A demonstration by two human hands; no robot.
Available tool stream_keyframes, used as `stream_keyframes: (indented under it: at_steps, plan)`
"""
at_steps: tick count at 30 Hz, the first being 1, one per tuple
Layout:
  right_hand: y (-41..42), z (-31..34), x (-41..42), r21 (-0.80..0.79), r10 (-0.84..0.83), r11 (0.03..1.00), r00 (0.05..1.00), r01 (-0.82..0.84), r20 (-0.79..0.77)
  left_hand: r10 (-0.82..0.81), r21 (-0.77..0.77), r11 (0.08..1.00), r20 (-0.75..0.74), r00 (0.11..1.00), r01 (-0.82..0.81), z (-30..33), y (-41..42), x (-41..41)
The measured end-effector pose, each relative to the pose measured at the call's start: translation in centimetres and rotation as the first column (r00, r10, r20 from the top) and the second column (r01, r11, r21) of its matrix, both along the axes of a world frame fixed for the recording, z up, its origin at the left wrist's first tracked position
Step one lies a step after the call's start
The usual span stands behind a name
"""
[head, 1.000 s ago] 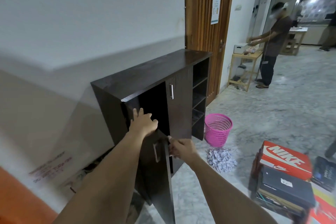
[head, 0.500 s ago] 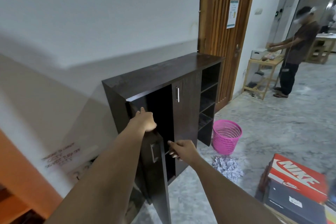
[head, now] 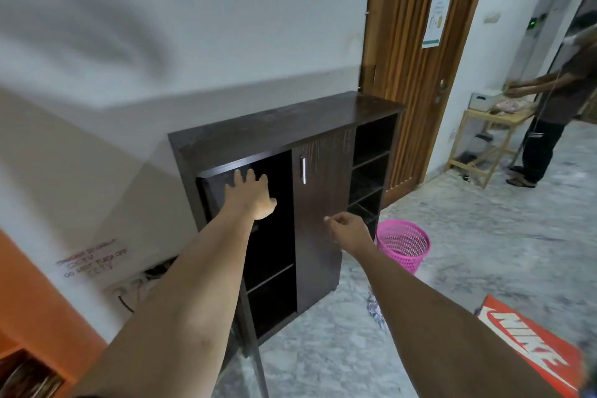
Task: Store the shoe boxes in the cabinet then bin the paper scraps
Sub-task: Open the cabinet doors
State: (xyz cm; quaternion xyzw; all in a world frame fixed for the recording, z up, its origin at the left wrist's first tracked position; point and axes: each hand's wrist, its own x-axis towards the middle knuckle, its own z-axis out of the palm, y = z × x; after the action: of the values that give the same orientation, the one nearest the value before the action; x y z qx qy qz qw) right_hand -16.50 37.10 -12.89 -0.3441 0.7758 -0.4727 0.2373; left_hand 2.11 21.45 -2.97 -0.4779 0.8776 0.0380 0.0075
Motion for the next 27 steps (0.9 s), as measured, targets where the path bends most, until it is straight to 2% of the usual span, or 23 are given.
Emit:
stream_keyframes:
  at_steps: [6, 9, 19, 27]
  plan:
    - [-5.3, 3.6, -2.7, -0.081, -0.027, 0.997, 0.994, 0.019, -0.109, -0.051, -0.121, 0.991, -0.017, 0.999, 0.048, -0.1, -4.8, -4.5]
    - [-9.6, 4.2, -4.3, -0.1, -0.016, 0.995, 0.997, 0.008, -0.074, -0.076, -0.156, 0.985, -0.002, 0.997, 0.074, 0.0, -8.1, -7.0]
    - [-24.4, 2.8, -9.5, 0.004, -0.016, 1.0, 0.999, 0.016, -0.036, -0.189, -0.221, 0.956, 0.042, 0.981, 0.194, -2.7, -20.7, -13.8]
    - [-32.3, -0.7, -10.2, 0.028, -0.186, 0.982, 0.975, 0.184, 0.12, -0.177, -0.219, 0.962, -0.033, 0.984, 0.166, -4.2, -23.6, -15.9]
